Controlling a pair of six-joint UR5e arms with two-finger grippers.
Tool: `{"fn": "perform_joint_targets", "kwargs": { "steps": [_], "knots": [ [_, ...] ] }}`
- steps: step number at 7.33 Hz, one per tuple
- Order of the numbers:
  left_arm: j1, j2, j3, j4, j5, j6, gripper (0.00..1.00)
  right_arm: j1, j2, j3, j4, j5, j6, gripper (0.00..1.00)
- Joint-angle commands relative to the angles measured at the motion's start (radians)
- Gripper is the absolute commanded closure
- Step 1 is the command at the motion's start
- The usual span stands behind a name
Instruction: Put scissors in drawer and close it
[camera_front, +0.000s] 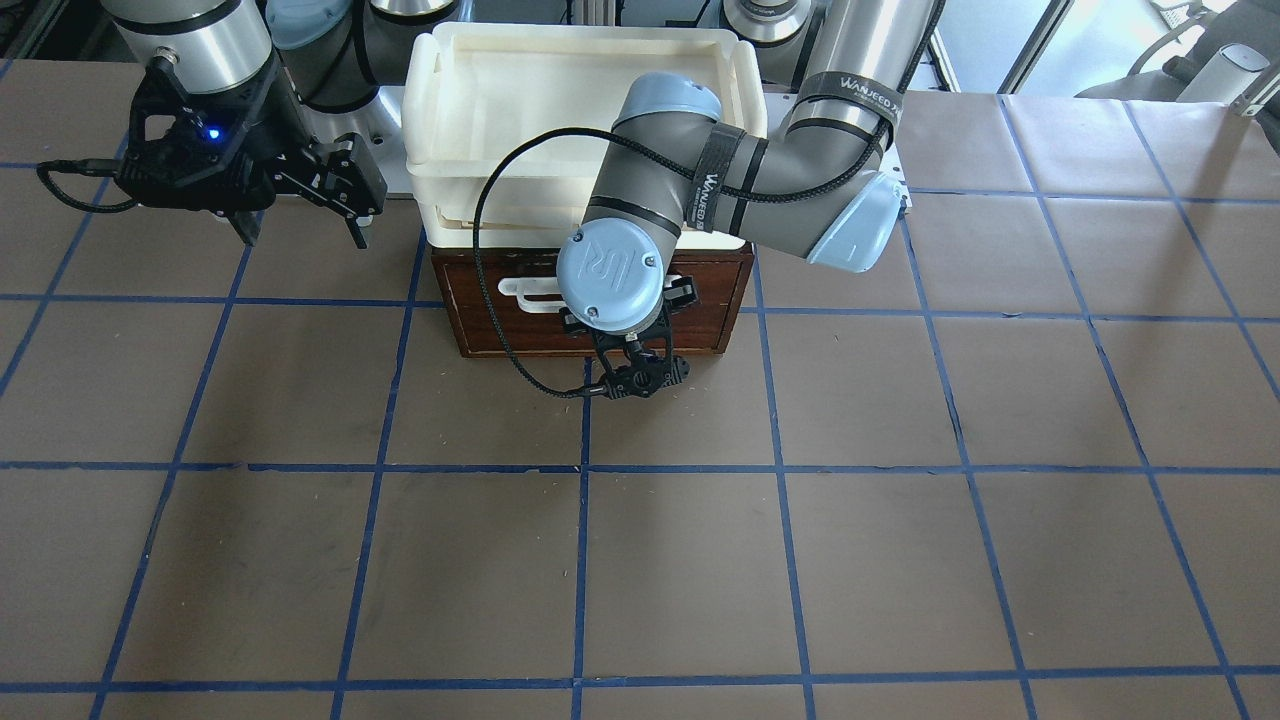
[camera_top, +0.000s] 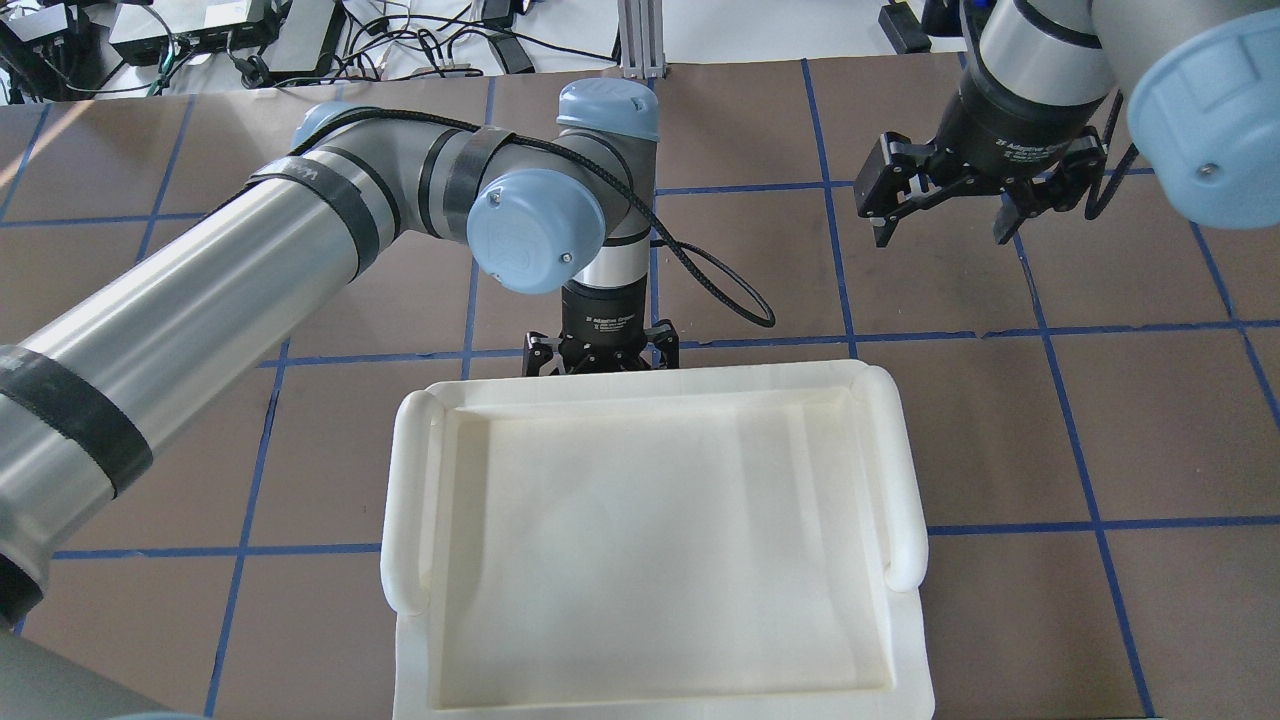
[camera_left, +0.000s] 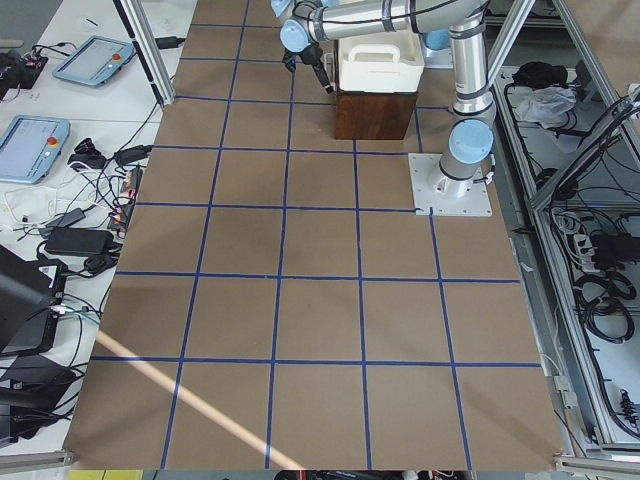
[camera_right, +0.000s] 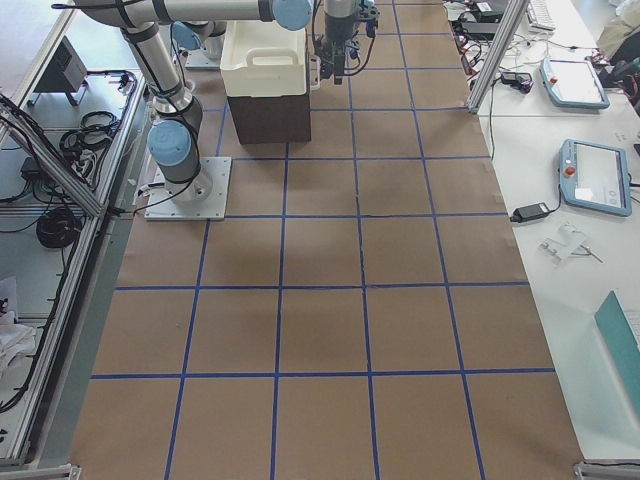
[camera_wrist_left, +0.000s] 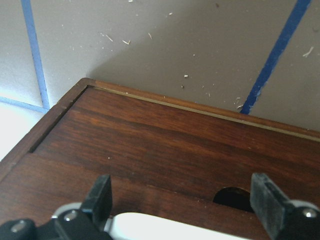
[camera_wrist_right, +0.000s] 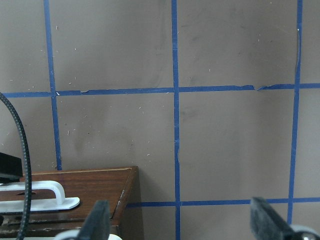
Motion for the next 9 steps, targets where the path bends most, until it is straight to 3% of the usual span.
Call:
{"fn": "perform_joint_targets", "kwargs": {
  "steps": [1, 4, 6, 8, 9],
  "knots": [
    [-0.004, -0.002, 0.001, 0.001, 0.005, 0.0, 0.0, 0.0, 0.0, 0.0, 0.0, -0.001, 0.0, 0.0],
    [0.034, 0.003, 0.066, 0.076, 0.007, 0.02, 0.0, 0.0, 0.0, 0.002, 0.0, -0.001, 0.0, 0.0],
    [0.117, 0.015, 0.182, 0.078, 0.007, 0.218, 0.0, 0.0, -0.003, 0.003, -0.008, 0.0, 0.0, 0.0],
    [0.156, 0.067, 0.205, 0.11, 0.086, 0.382, 0.0, -0.003, -0.009, 0.008, -0.005, -0.002, 0.0, 0.0],
    [0.203, 0.102, 0.206, 0.133, 0.08, 0.436, 0.0, -0.003, -0.009, 0.008, -0.006, 0.003, 0.0, 0.0]
  ]
}}
